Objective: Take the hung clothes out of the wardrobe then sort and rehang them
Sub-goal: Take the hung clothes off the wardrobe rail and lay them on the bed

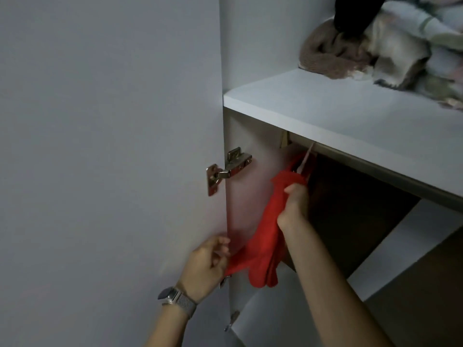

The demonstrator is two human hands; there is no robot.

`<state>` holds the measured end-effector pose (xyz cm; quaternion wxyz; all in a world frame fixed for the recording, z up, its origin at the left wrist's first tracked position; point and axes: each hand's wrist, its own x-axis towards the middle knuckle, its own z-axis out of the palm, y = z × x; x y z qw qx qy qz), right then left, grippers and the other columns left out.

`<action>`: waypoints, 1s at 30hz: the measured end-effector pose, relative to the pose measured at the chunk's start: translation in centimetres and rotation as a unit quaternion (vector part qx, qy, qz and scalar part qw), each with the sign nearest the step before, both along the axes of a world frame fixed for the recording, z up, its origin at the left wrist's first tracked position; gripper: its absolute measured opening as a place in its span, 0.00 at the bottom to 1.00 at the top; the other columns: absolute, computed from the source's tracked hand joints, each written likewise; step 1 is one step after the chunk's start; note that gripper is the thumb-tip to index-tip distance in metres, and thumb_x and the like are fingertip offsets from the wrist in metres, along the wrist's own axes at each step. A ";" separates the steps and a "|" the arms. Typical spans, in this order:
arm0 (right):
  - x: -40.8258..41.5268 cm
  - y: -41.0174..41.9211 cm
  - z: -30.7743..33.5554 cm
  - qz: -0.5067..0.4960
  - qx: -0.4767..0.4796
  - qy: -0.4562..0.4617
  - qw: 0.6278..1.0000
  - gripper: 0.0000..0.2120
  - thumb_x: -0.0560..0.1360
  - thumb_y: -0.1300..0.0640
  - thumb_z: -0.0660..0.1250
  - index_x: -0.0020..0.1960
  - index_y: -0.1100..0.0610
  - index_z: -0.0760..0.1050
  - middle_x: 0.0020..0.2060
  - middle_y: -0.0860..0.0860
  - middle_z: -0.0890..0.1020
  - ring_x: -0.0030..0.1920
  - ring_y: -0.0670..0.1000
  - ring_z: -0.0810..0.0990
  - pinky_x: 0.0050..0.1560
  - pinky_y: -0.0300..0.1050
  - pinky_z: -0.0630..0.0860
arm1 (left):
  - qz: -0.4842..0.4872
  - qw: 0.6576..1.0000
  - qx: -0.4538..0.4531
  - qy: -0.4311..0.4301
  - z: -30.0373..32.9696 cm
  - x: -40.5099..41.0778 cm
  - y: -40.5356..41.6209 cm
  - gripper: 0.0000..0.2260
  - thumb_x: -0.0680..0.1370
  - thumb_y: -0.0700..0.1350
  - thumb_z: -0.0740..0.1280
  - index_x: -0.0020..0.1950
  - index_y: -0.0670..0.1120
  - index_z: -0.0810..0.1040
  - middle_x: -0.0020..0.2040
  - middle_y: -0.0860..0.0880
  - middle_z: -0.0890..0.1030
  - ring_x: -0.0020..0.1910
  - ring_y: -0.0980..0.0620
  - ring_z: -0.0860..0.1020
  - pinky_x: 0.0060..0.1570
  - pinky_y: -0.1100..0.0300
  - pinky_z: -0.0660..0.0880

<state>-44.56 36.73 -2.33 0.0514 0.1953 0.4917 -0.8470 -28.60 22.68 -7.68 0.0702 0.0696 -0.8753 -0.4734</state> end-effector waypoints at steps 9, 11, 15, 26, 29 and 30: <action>9.9 11.1 2.2 0.070 0.303 0.040 0.949 0.05 0.75 0.54 0.68 0.41 0.50 0.76 0.37 0.51 0.82 0.40 0.50 0.81 0.39 0.43 0.75 | -0.052 0.998 0.038 0.010 -0.1 -2.0 2.8 0.17 0.74 0.32 0.63 0.49 0.56 0.74 0.42 0.54 0.78 0.35 0.65 0.77 0.40 0.72 0.73; 11.5 13.7 1.2 0.097 0.431 0.040 0.896 0.09 0.76 0.51 0.67 0.40 0.56 0.78 0.35 0.54 0.82 0.38 0.53 0.82 0.41 0.48 0.78 | -0.076 0.997 0.022 0.007 -1.0 -2.2 4.3 0.19 0.74 0.32 0.64 0.49 0.58 0.74 0.43 0.56 0.79 0.37 0.63 0.77 0.42 0.67 0.74; 15.2 17.9 0.6 0.142 0.533 0.033 0.833 0.22 0.71 0.38 0.67 0.39 0.58 0.80 0.33 0.52 0.83 0.34 0.49 0.82 0.44 0.50 0.81 | -0.126 0.988 -0.047 0.077 -0.4 -2.4 7.7 0.16 0.75 0.44 0.66 0.62 0.50 0.72 0.56 0.54 0.74 0.45 0.62 0.75 0.51 0.59 0.73; 31.1 23.0 1.3 -0.031 0.605 0.056 0.794 0.26 0.55 0.27 0.71 0.28 0.50 0.74 0.21 0.46 0.76 0.22 0.43 0.72 0.26 0.41 0.67 | -0.336 0.911 -0.146 0.187 1.9 2.4 11.6 0.17 0.73 0.70 0.51 0.50 0.60 0.70 0.38 0.67 0.72 0.42 0.65 0.70 0.47 0.49 0.71; 36.1 22.2 0.6 -0.135 0.631 0.057 0.762 0.23 0.57 0.27 0.70 0.34 0.46 0.78 0.31 0.41 0.80 0.32 0.42 0.77 0.37 0.42 0.75 | -0.324 0.916 -0.115 0.206 2.3 6.3 12.1 0.17 0.73 0.70 0.54 0.45 0.59 0.72 0.36 0.66 0.72 0.40 0.65 0.69 0.46 0.49 0.71; 37.9 21.7 0.3 -0.157 0.640 0.064 0.749 0.20 0.60 0.28 0.69 0.37 0.44 0.79 0.35 0.39 0.81 0.37 0.41 0.77 0.43 0.44 0.75 | -0.320 0.918 -0.108 0.206 2.5 7.6 12.1 0.16 0.71 0.69 0.56 0.44 0.60 0.73 0.37 0.66 0.73 0.40 0.66 0.69 0.47 0.50 0.69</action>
